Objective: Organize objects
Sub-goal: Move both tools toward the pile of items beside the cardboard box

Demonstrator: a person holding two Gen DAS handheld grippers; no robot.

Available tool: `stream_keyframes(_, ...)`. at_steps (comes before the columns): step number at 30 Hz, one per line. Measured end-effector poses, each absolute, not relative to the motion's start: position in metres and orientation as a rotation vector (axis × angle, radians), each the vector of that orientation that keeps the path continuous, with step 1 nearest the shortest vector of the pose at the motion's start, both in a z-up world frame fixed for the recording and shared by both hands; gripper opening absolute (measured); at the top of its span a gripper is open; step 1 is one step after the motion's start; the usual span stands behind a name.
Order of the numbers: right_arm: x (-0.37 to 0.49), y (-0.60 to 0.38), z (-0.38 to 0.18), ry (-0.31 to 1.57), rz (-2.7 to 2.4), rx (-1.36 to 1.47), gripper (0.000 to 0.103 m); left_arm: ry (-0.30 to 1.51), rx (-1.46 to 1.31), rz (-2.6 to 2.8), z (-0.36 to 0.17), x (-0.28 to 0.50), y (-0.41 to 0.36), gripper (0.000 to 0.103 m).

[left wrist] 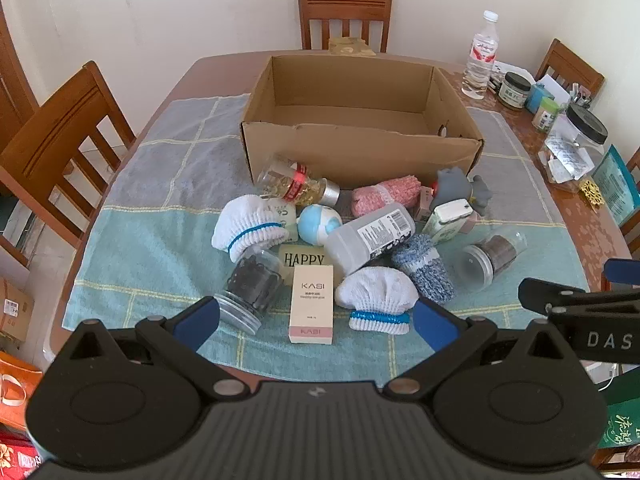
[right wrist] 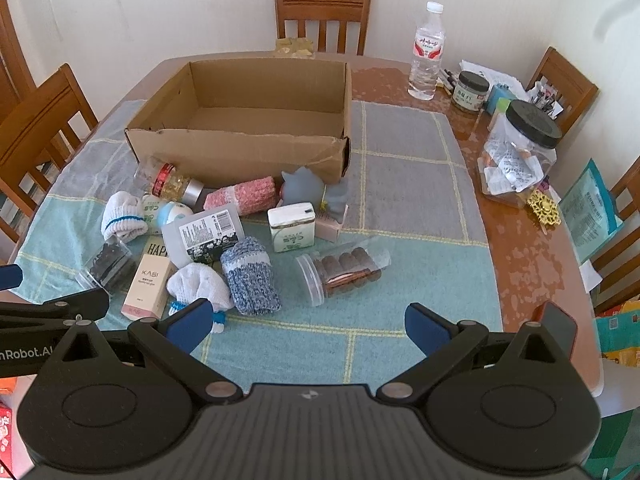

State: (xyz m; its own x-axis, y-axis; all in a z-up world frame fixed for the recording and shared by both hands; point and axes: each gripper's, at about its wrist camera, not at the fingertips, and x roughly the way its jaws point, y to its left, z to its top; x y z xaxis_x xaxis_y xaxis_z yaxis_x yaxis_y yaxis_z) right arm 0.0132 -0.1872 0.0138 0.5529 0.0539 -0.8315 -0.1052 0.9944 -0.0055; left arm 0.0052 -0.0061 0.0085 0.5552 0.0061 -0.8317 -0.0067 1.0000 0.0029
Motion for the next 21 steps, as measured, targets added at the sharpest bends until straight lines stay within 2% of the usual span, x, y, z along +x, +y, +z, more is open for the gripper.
stream_keyframes(21, 0.011, -0.163, 0.017, 0.978, 0.004, -0.019, 0.103, 0.98, 0.041, -0.109, 0.005, 0.017, 0.02, 0.102)
